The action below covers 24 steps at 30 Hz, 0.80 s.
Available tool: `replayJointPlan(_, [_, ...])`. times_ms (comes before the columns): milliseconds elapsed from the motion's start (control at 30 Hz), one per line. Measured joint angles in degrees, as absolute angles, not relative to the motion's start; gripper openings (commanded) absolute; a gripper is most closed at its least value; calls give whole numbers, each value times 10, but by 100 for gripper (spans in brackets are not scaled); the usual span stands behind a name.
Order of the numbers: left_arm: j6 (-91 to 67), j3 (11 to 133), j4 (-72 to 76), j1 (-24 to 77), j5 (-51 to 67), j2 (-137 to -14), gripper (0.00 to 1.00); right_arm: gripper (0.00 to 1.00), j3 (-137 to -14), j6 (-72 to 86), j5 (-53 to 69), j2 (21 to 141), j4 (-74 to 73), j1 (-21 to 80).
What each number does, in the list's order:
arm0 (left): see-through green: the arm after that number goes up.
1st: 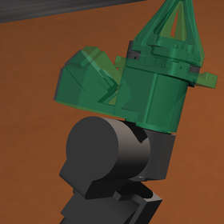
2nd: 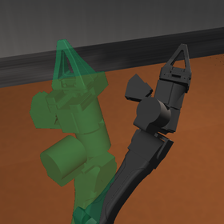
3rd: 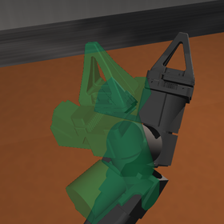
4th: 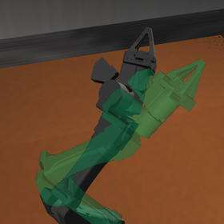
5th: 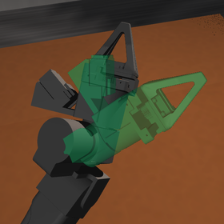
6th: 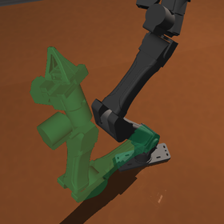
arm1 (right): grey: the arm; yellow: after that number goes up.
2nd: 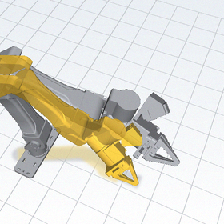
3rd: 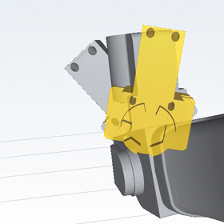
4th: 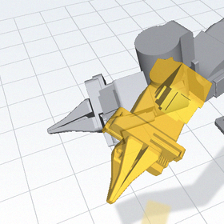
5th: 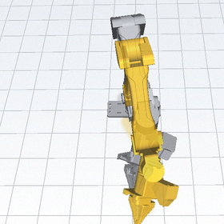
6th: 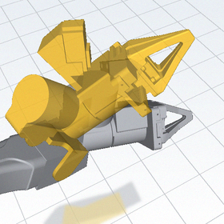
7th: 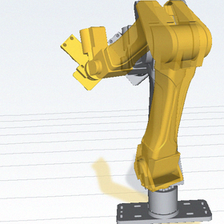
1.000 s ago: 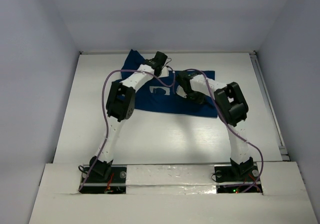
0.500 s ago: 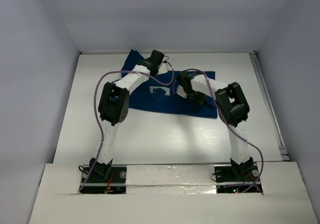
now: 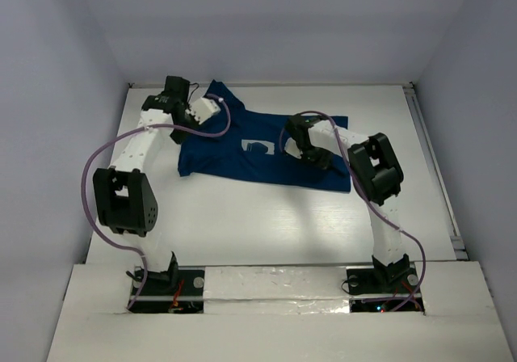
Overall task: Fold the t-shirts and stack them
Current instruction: Fold the flattened tshirt in 1/3 of the way
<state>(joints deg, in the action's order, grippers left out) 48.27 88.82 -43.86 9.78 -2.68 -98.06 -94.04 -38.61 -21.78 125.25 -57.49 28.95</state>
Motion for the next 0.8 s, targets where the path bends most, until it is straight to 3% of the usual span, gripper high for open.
replayJointPlan(167, [477, 861, -500, 59, 83, -1007, 38, 0, -943, -385, -209, 1253, -581, 290])
replayJointPlan(333, [474, 859, -528, 23, 164, -1047, 37, 0, -943, -381, -198, 1249, -583, 292])
replayJointPlan(800, [449, 783, -496, 4, 176, -1053, 37, 0, -949, -376, -180, 1247, -593, 295])
